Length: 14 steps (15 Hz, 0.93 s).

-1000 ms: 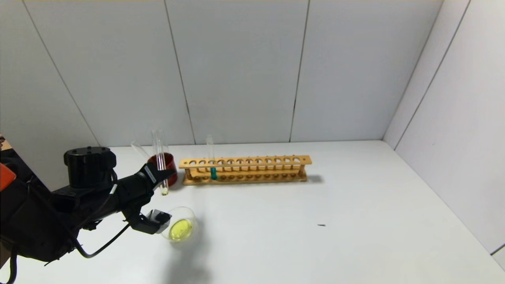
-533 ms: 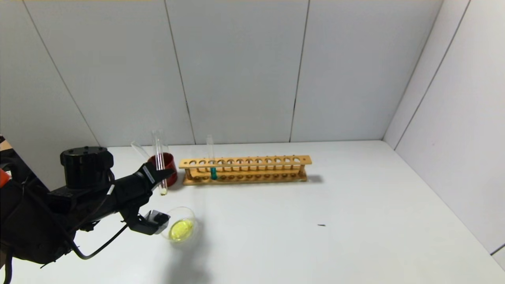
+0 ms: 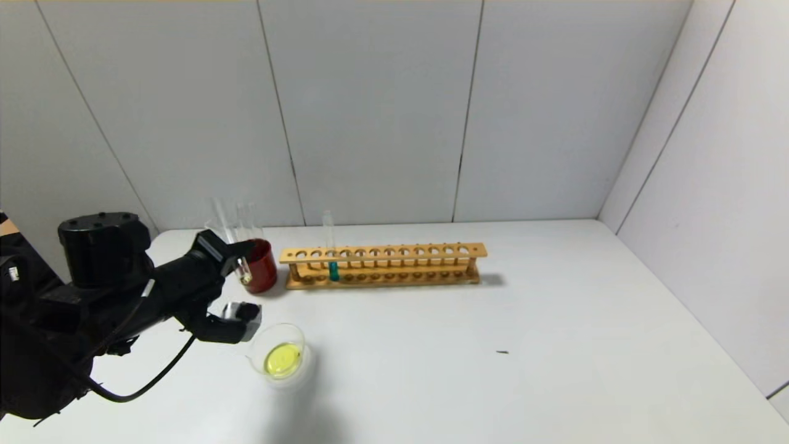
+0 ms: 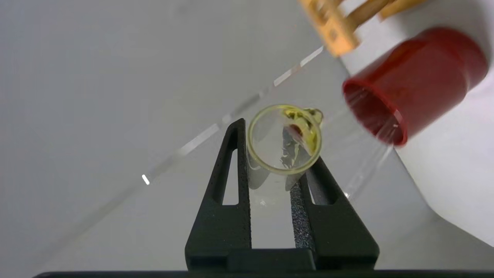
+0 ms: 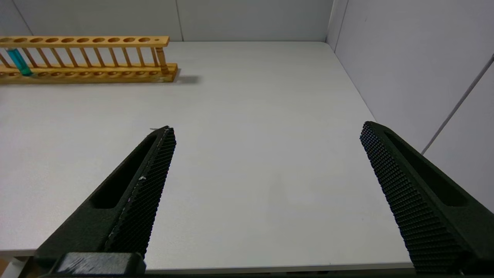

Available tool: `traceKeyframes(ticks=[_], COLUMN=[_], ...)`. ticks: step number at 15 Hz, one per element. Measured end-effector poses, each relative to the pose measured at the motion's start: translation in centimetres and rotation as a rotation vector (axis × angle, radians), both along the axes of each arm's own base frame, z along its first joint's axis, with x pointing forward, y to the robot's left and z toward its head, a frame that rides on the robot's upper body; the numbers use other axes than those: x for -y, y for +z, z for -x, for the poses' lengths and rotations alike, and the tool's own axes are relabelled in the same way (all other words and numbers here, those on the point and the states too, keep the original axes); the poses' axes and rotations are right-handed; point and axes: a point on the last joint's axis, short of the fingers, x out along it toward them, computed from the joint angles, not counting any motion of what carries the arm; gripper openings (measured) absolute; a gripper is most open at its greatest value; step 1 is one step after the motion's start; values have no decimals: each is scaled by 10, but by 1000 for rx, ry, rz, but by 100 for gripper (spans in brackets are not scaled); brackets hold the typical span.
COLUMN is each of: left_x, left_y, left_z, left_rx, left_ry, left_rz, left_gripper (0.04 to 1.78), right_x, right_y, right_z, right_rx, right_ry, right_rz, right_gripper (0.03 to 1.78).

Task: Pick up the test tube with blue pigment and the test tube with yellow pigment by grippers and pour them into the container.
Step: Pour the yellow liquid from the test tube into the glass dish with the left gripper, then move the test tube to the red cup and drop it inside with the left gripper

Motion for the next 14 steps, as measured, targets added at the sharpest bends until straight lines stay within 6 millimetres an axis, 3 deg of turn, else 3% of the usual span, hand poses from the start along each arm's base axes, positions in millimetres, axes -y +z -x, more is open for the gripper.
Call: traceKeyframes(ticks=[7,14], left_x=[-13,-16], left_y=[75,128], left_z=[28,36], left_rx=[67,-90], left_ry=[573,735], left_rz=[622,1409], left_gripper=[34,34], right_x=[0,0], right_y=[0,0], right_z=[0,0], right_rx=[0,0], right_ry=[0,0], right_rz=[0,0], right_gripper=[175,175])
